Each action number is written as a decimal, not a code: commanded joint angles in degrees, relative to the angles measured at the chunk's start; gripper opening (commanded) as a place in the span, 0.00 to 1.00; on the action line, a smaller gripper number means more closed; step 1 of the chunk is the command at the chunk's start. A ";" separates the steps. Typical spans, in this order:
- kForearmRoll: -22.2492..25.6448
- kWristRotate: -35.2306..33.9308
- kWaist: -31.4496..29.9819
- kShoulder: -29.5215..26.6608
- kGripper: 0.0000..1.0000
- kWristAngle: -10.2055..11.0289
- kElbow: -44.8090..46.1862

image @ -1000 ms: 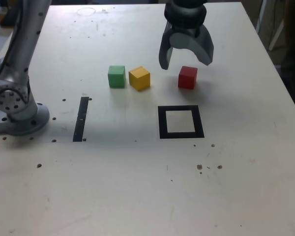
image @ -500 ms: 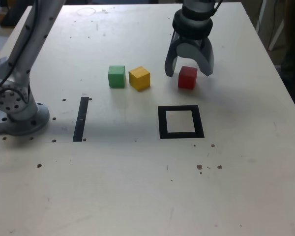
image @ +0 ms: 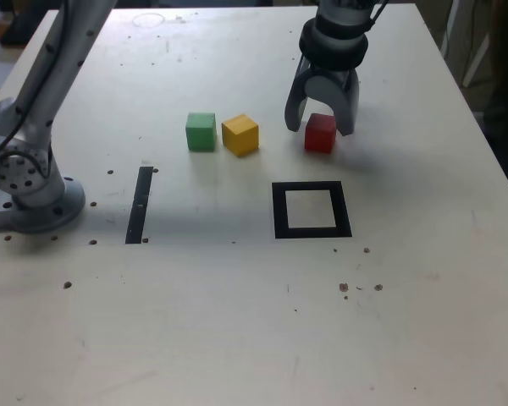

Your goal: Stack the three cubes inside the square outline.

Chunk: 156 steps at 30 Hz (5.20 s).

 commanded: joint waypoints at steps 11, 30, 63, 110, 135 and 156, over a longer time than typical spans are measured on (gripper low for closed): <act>0.72 0.11 -0.20 0.49 0.35 -0.26 -0.38; 5.83 -8.83 -7.51 -7.00 0.35 -3.52 1.21; -2.38 -26.22 -17.18 -10.13 0.35 -6.80 12.84; 2.53 -29.72 -16.94 -19.39 1.00 -4.12 17.78; 1.54 -42.20 -8.45 -19.15 0.99 -8.16 21.02; -3.62 -41.64 -0.94 -18.68 0.99 -9.50 27.00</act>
